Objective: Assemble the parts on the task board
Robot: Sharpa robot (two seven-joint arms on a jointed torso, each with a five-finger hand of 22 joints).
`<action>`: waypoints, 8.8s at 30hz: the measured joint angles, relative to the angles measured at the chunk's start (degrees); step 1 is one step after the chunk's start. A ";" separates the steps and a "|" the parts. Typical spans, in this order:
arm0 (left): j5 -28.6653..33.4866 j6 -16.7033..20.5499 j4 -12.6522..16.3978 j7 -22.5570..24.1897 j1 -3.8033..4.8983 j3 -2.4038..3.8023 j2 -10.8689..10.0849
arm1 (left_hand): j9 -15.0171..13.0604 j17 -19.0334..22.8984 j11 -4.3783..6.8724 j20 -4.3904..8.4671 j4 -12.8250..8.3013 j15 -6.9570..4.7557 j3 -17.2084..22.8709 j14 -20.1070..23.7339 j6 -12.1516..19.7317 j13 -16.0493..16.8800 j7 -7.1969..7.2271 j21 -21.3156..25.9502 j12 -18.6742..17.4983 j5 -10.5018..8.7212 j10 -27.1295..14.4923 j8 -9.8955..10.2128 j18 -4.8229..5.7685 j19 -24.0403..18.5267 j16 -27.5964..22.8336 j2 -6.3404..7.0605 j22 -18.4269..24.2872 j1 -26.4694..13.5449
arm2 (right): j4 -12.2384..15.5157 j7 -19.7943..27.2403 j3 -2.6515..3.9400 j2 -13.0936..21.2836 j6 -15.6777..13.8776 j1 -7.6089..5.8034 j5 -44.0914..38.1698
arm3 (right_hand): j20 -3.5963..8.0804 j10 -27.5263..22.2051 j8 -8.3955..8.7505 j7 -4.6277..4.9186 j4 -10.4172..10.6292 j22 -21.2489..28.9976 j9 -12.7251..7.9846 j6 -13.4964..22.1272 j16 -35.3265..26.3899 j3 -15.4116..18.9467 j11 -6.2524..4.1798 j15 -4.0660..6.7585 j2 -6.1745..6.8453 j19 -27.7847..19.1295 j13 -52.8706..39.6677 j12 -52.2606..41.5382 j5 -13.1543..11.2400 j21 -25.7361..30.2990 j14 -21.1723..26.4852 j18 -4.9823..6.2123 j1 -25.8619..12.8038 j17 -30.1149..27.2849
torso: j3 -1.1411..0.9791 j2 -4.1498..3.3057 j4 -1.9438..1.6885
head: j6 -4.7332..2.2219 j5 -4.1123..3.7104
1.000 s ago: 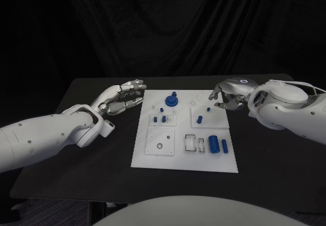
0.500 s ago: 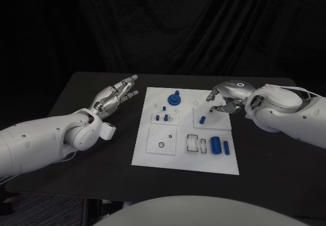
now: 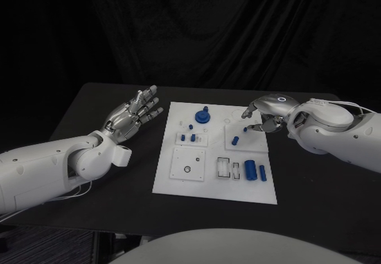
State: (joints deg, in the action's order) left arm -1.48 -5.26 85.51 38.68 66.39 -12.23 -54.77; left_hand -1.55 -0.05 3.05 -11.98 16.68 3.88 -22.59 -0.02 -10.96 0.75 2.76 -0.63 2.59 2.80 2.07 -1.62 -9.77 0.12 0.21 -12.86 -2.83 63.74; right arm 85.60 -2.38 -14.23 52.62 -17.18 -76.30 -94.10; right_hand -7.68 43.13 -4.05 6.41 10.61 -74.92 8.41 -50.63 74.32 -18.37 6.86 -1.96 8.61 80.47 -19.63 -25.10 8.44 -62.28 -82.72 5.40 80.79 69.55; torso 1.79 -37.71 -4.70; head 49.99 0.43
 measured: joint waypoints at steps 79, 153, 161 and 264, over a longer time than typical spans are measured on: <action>0.08 0.90 -0.85 0.19 -0.02 -0.01 0.56 | 1.35 -0.04 1.23 8.22 0.00 -4.09 3.82 0.09 10.24 -0.71 11.05 0.43 -2.21 4.12 -2.06 1.12 2.72 -0.09 0.00 0.46 2.74 2.59 | -9.14 1.81 0.02 -5.81 2.44 3.75 2.09 | 1.03 13.59 -3.17 2.48 -4.93 0.01 2.73 -6.17 0.23 -5.20 -1.54 1.14 -0.86 1.44 8.04 4.27 6.55 -1.33 -0.72 -0.01 1.62 -0.29 | 0.34 0.07 -0.16 | 0.00 -0.91; 0.04 0.49 -1.09 0.21 -0.06 -0.02 0.84 | 1.00 -0.04 -1.30 5.06 -0.08 -2.08 4.38 -0.02 8.40 -0.69 5.49 0.43 -2.21 8.95 -1.98 1.33 1.77 -0.09 0.00 -0.07 2.76 5.55 | 12.58 1.75 0.18 -5.19 -1.96 2.20 -1.77 | 2.98 22.39 -6.24 0.08 -7.06 0.01 6.22 -11.76 3.86 -5.26 -4.00 2.99 -2.05 3.38 9.98 8.69 5.86 -9.33 -1.33 -0.98 2.06 4.17 | 0.52 0.02 -0.15 | 0.00 0.42; -0.01 0.52 -1.03 0.22 -0.06 -0.02 1.14 | 1.00 0.00 -1.30 5.33 -0.01 -2.35 4.46 0.10 8.19 -0.68 5.29 0.43 -2.21 9.28 -1.98 1.33 1.77 -0.19 0.00 -0.01 2.75 5.94 | 10.14 0.81 0.14 -10.07 0.33 3.86 -4.72 | 2.98 22.58 -6.08 0.06 -7.06 0.01 6.52 -11.73 3.86 -5.26 -3.80 2.99 -2.04 3.38 10.03 8.86 5.49 -9.14 -1.33 -0.97 2.06 3.93 | 0.47 -0.02 -0.24 | 0.00 0.77; -0.12 -0.36 -2.23 0.24 -0.07 -0.02 2.01 | 0.88 -0.05 -4.10 4.01 -0.47 -1.58 6.03 0.08 7.63 -0.69 3.56 0.43 -2.21 13.98 -2.07 1.11 1.11 -0.07 0.00 0.09 2.74 10.36 | 13.91 -2.45 0.61 0.31 -3.94 0.03 -5.23 | 0.00 -5.37 -0.54 -3.90 6.15 -0.03 0.29 4.10 2.26 7.45 1.24 0.08 1.59 -0.20 9.83 4.86 -2.12 -1.63 0.46 0.00 1.39 0.30 | 0.47 0.24 -0.13 | 0.00 1.84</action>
State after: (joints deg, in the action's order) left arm -1.60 -5.62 83.28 38.91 66.31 -12.25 -52.75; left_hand -0.67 -0.10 -1.05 -7.97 16.20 2.30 -16.55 0.06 -3.32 0.06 6.32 -0.20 0.38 16.79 -0.01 -0.51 -8.66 0.05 0.21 -12.77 -0.08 74.10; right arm 99.51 -4.83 -13.62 52.93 -21.12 -76.27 -99.33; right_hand -7.68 37.76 -4.60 2.51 16.76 -74.94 8.70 -46.53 76.57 -10.92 8.10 -1.88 10.20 80.27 -9.80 -20.24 6.32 -63.91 -82.27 5.40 82.18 69.86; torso 2.26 -37.46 -4.83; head 49.99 2.27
